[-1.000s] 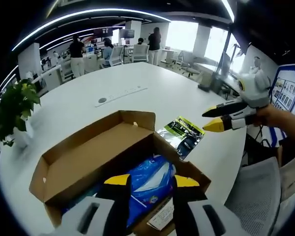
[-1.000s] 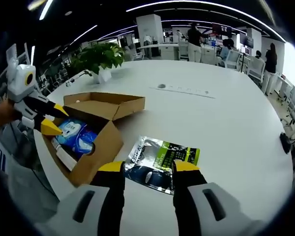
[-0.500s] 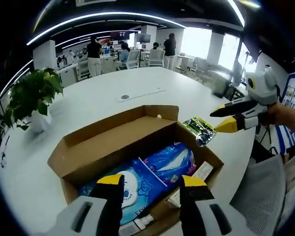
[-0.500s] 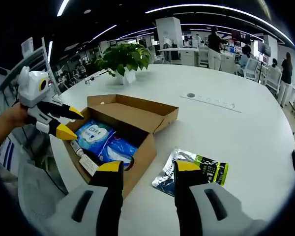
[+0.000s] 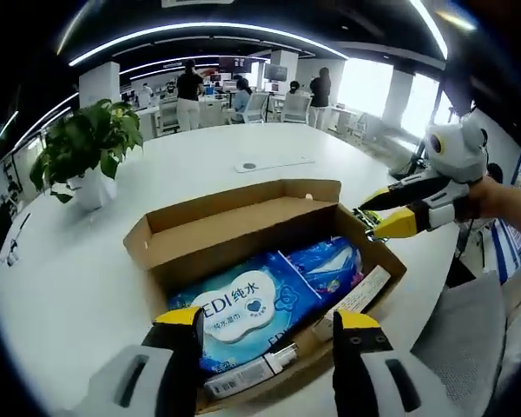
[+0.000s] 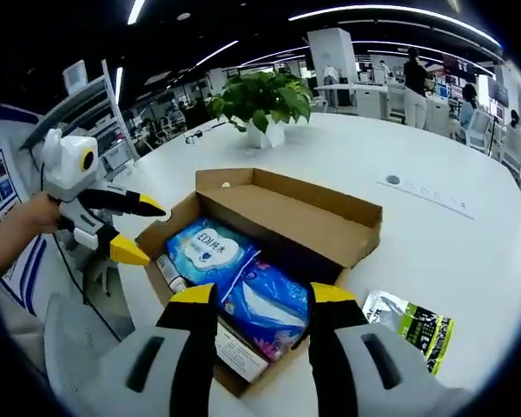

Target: Operate the shoe box by opening the lid, removing the specified soft item, and placing it in the target area until the item is outside and the box remains undamaged.

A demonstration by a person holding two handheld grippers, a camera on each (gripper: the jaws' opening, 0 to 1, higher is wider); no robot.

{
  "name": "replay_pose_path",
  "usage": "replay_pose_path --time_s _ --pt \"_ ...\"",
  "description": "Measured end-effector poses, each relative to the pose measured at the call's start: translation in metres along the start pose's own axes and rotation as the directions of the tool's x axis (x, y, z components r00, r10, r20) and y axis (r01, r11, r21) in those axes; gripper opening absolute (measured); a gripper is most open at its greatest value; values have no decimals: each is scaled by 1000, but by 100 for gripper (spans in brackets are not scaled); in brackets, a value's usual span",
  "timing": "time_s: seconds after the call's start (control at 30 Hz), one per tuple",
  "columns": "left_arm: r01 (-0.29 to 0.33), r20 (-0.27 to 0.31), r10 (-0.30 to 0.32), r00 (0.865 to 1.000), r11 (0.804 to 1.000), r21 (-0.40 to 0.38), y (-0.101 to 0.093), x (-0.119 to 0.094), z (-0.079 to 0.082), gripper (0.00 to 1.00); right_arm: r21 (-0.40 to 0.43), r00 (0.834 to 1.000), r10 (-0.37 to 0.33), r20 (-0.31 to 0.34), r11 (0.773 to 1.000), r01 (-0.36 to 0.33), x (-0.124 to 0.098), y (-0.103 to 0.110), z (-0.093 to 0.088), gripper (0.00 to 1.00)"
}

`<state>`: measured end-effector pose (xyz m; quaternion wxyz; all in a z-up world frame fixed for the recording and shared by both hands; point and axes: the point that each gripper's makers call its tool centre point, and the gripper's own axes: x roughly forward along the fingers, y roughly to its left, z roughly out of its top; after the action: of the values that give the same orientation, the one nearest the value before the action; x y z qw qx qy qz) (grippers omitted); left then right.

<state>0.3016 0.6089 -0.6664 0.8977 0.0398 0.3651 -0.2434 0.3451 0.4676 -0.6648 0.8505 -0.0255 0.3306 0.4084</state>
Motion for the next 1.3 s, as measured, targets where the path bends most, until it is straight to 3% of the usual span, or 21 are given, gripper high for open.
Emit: replay_pose_path --time_s 0.23,0.6,1.1,1.3 --pt "0 11 0 1000 1000 2 6 -4 -7 67 -24 999 49 -23 998 -49 22 13 4 38" --pt "10 53 -11 999 1000 19 13 -13 -12 78 -98 986 115 -117 987 -126 62 33 -10 35" --pt "-4 79 5 997 1000 -10 18 -22 -21 83 -11 966 160 -202 986 -165 100 31 -26 29" --pt "-5 78 6 997 1000 -15 17 -22 -26 83 55 964 174 -199 985 -166 110 30 -24 27"
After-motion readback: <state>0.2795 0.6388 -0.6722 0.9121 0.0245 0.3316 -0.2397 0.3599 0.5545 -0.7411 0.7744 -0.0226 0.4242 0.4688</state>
